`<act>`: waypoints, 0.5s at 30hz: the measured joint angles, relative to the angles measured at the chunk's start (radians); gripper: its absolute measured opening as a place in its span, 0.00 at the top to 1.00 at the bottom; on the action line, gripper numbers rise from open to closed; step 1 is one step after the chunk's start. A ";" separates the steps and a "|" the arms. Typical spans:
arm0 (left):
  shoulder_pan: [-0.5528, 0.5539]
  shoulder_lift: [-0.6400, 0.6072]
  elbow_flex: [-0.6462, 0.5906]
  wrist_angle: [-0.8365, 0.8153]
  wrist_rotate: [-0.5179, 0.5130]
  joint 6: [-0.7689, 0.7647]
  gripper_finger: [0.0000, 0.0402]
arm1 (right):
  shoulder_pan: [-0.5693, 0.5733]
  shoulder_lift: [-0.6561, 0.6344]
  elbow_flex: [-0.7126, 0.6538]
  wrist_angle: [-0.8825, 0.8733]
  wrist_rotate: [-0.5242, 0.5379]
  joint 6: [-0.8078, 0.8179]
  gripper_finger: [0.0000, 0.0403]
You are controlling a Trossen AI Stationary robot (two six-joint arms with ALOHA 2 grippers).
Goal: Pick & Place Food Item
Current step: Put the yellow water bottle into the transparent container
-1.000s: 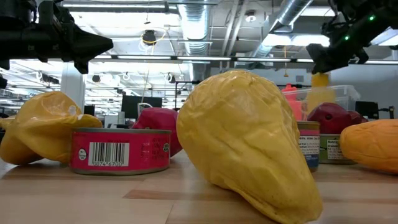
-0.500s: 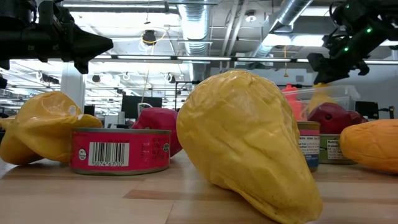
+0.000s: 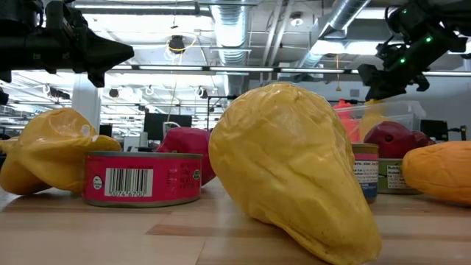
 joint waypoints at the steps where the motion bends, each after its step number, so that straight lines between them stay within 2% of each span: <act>1: 0.000 0.000 0.000 0.000 0.000 0.000 0.89 | 0.000 0.000 0.000 0.000 0.000 0.000 0.85; 7: 0.000 0.000 0.000 0.000 0.000 0.000 0.89 | 0.001 -0.001 0.000 -0.004 0.004 0.000 0.77; 15: 0.000 0.000 0.000 0.049 0.000 0.000 0.85 | 0.000 -0.004 0.000 0.001 0.006 -0.001 0.50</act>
